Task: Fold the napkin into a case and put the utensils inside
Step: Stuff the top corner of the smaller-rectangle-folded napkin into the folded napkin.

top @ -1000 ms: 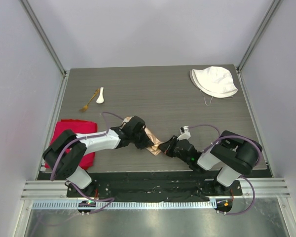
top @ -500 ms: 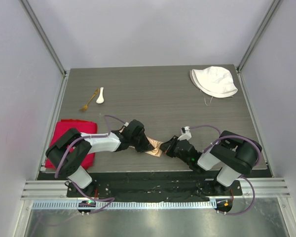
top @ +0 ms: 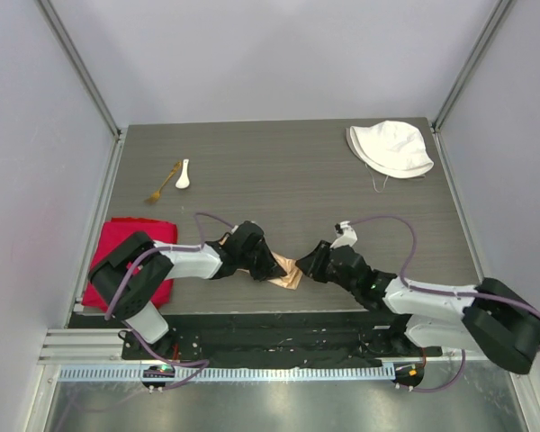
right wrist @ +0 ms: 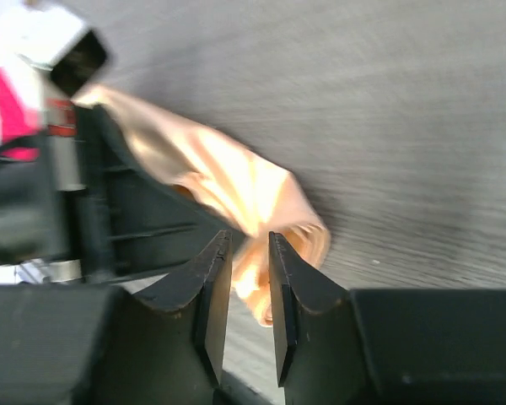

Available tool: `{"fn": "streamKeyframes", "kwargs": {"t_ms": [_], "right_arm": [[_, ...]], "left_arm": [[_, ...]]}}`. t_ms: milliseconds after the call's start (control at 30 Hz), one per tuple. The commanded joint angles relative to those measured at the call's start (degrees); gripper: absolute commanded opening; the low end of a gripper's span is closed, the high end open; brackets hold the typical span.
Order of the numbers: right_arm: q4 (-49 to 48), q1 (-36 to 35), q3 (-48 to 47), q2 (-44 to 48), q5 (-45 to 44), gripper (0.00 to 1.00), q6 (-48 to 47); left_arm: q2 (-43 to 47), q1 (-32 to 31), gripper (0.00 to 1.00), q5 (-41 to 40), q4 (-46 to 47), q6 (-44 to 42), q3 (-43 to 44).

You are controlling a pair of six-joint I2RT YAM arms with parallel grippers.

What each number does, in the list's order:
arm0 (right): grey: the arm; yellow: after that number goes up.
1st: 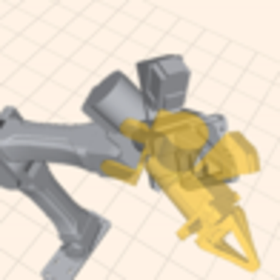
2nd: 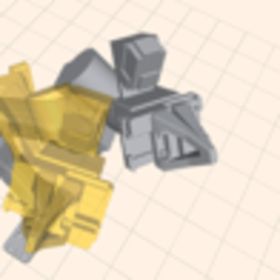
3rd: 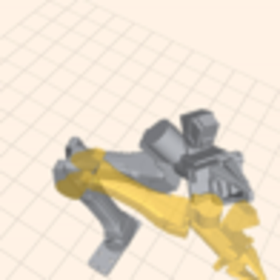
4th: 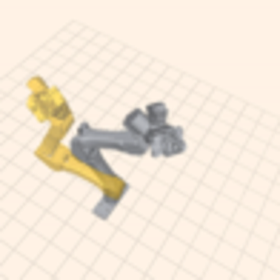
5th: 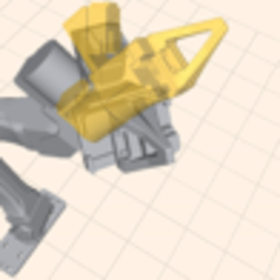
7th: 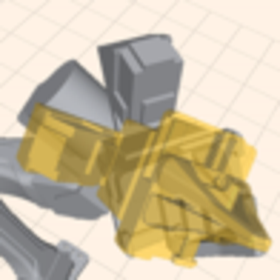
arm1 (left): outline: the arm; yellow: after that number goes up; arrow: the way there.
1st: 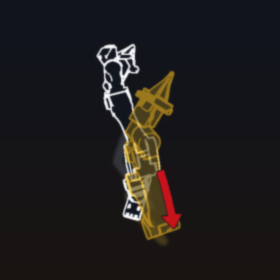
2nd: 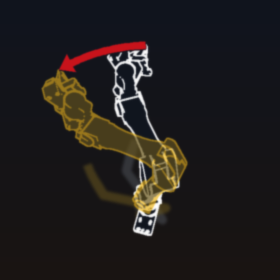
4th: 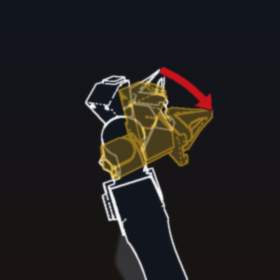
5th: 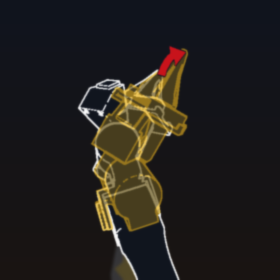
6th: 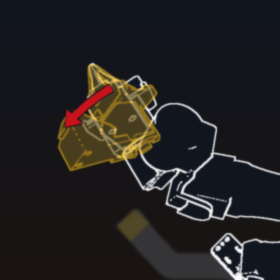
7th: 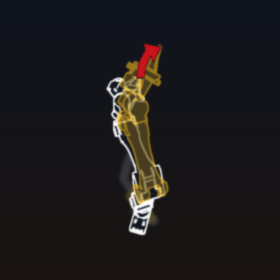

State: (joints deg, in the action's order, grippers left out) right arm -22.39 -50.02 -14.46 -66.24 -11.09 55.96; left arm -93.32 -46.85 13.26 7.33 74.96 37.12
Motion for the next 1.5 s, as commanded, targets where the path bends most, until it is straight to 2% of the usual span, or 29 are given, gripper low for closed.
{"fn": "streamKeyframes", "kwargs": {"t_ms": [0, 100, 167, 200, 300, 567, 667, 800, 900, 1067, 1167, 1233, 1267, 1367, 1467], "right_arm": [[17.6, 1.3, -5.0, 8.4, 1.4, 0.28, -7.4], [17.1, 1.4, -7.2, 6.8, 5.7, 0.26, -10.2], [15.7, 1.4, -9.9, 3.9, 8.4, 0.21, -11.0], [13.3, 1.4, -10.7, 0.4, 12.3, 0.19, -11.1], [7.9, 1.4, -12.0, -5.5, 16.6, 0.14, -9.4], [-1.2, 1.2, -6.3, -10.7, 19.1, 0.07, -4.4], [-1.9, 1.1, -3.7, -9.8, 17.8, 0.07, -4.3], [-4.0, 1.1, -0.8, -10.4, 16.2, 0.06, -4.4], [-5.9, 1.1, 0.3, -12.2, 15.5, 0.05, -4.5], [-9.9, 1.0, 1.4, -13.8, 16.8, 0.04, -4.5], [-9.8, 1.0, 0.2, -13.6, 19.2, 0.04, -6.4], [-9.3, 0.8, -0.5, -12.3, 20.2, 0.04, -7.2], [-8.3, 0.9, -0.7, -11.7, 20.6, 0.04, -7.7], [-5.0, 0.8, -1.8, -8.6, 22.1, 0.04, -9.5], [1.3, 0.9, -4.3, -5.9, 23.0, 0.04, -11.7]], "left_arm": [[-1.5, -0.6, 0.00, 0.0, -3.5, -1.2, -2.7], [-0.6, -0.6, 0.00, 0.1, -3.5, -1.9, -2.8], [0.2, -0.6, 0.00, -0.2, -3.7, -2.2, -3.1], [0.6, -0.7, 0.00, -0.6, -3.8, -2.3, -3.3], [0.5, -0.6, 0.00, -0.3, -4.1, -2.5, -3.0], [0.6, -0.8, 0.01, -1.0, -4.7, -2.8, -2.9], [0.9, -0.8, 0.05, -1.5, -5.6, -3.8, -2.2], [4.8, -0.9, 0.31, -3.7, -9.9, -6.8, -0.7], [10.9, -0.9, 0.38, -6.0, -17.2, -10.2, 1.6], [19.3, 0.6, 0.40, -9.6, -26.6, -13.2, 3.7], [20.4, 2.4, 0.41, -9.4, -27.5, -14.1, 2.7], [20.8, 3.5, 0.42, -6.3, -23.3, -13.7, 0.7], [20.7, 3.9, 0.43, -4.5, -17.7, -12.8, -1.4], [19.9, 4.6, 0.42, -3.2, -12.5, -12.6, -2.4], [21.1, 4.8, 0.27, -3.3, -10.7, -12.8, -2.4]]}}
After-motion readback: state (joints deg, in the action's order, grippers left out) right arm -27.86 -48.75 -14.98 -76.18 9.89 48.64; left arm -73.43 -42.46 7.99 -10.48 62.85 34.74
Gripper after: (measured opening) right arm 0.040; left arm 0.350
